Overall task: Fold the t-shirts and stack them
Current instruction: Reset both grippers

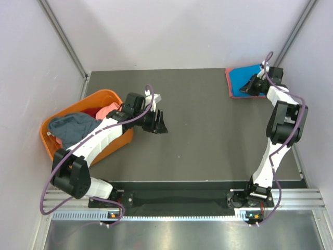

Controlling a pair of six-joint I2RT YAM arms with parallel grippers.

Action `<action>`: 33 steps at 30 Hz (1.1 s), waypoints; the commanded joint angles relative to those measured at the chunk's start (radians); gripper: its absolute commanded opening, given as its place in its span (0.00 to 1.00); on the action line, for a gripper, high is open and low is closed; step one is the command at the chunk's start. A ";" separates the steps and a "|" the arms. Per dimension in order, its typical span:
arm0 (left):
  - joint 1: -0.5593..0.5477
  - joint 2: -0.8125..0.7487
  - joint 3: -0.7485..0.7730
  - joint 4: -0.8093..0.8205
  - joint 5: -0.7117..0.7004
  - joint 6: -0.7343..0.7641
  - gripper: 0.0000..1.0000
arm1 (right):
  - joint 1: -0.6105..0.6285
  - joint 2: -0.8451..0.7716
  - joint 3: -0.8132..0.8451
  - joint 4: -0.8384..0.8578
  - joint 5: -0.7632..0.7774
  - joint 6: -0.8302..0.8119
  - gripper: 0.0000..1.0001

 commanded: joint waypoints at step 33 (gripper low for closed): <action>-0.004 -0.434 0.126 0.015 -0.268 -0.107 0.98 | 0.422 -1.448 -0.668 -0.411 0.512 0.200 1.00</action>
